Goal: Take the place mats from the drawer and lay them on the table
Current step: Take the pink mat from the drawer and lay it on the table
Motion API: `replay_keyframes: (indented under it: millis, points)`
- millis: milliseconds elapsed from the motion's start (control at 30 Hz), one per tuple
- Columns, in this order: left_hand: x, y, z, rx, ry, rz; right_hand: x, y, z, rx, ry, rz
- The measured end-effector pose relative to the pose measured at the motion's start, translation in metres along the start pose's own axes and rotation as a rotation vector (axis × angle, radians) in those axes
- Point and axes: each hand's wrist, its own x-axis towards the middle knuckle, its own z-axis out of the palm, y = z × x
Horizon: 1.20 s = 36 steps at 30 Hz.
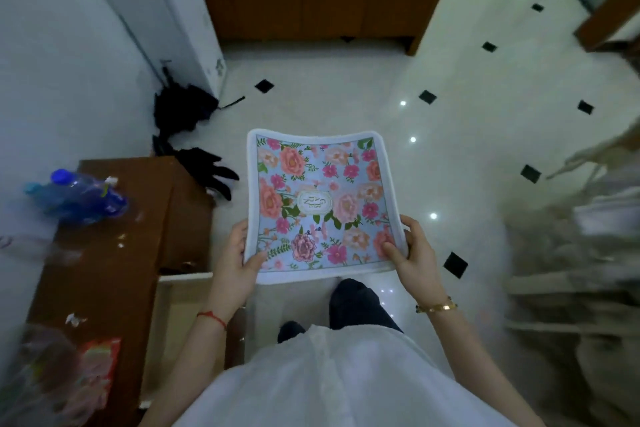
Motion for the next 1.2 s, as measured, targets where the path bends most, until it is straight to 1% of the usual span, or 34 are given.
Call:
replay_keyframes:
  millis: [167,267,467,700,1033,1200]
  points:
    - [0.044,0.028,0.065,0.102,-0.249,0.064,-0.026,0.028,-0.059,0.057,0.248,0.094]
    - [0.065,0.048,0.116,0.154,-0.365,0.127,-0.037,0.043,-0.093,0.098,0.389,0.130]
    - [0.088,0.095,0.237,0.183,-0.571,0.176,-0.048,0.075,-0.182,0.116,0.587,0.197]
    - [0.098,0.140,0.381,0.216,-0.764,0.231,-0.055,0.109,-0.285,0.046,0.808,0.273]
    - [0.101,0.190,0.560,0.307,-1.029,0.346,-0.066,0.161,-0.381,0.137,1.091,0.399]
    - [0.109,0.216,0.652,0.335,-1.099,0.403,-0.052,0.187,-0.440,0.170,1.181,0.410]
